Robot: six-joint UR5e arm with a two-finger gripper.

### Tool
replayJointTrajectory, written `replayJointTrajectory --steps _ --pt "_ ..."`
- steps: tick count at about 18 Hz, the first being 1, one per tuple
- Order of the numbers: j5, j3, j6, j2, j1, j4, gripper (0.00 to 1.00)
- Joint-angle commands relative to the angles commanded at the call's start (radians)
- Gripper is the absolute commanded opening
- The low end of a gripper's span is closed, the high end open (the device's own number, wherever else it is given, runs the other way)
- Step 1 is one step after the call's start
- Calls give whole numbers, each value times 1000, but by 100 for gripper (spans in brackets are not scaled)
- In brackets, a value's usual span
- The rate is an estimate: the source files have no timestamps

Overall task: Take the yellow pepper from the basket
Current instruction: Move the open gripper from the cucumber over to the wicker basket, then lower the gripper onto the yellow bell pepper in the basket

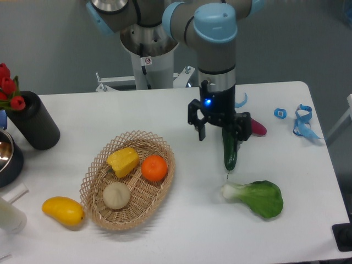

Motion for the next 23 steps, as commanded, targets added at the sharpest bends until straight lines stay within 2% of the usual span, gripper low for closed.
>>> replayJointTrajectory --steps 2,5,8,14,23 --pt "-5 -2 -27 2 -20 0 100" --pt "-6 1 -49 -15 -101 0 100" --pt "-6 15 -51 -58 -146 0 100" --pt "-3 3 -48 -100 -253 0 100" --pt "89 -46 80 -130 -333 -3 100"
